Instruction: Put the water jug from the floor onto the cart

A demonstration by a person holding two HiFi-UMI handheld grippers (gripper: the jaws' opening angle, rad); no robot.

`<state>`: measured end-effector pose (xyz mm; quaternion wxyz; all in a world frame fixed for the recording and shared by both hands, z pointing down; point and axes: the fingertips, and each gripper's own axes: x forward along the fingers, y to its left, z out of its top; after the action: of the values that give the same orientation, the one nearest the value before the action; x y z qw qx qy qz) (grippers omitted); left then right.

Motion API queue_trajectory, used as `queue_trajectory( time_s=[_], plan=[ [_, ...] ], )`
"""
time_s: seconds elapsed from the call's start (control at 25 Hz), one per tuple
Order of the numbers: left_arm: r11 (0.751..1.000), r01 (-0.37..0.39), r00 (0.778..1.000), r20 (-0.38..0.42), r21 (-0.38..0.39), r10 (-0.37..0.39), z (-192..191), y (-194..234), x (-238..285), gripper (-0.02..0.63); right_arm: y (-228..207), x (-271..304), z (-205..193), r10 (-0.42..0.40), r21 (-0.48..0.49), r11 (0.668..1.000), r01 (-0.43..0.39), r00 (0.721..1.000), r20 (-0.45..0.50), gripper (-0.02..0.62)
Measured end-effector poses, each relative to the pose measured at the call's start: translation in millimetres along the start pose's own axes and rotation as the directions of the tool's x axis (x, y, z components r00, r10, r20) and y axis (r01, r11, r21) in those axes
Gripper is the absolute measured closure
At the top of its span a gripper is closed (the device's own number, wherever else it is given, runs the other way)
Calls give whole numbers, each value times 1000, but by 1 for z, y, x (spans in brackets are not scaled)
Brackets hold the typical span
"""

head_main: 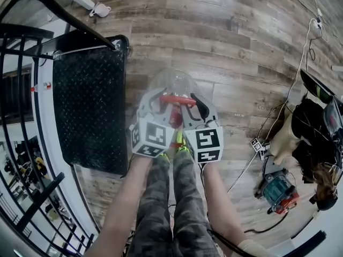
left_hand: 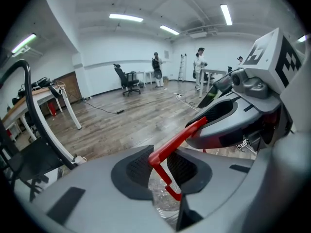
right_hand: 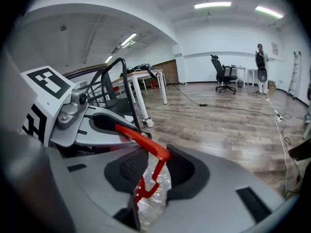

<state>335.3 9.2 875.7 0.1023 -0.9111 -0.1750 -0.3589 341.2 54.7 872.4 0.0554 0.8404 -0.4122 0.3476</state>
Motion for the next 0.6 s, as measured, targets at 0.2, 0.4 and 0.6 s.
queue_trajectory(
  time_s=[0.2,0.4,0.6],
  plan=[
    [999,-25,1000,19,21,24,20,0,-18,517,3,-18,20,-9,-25,1000,9,1000,25,476],
    [997,-59,996,70,53,55,63,15,-40,523,4,-37,67,-12,-60,998,17,996,88,479],
    [995,-85,993,90,57,79,100,24,-73,523,13,-64,109,-2,-86,996,12,993,121,480]
  ],
)
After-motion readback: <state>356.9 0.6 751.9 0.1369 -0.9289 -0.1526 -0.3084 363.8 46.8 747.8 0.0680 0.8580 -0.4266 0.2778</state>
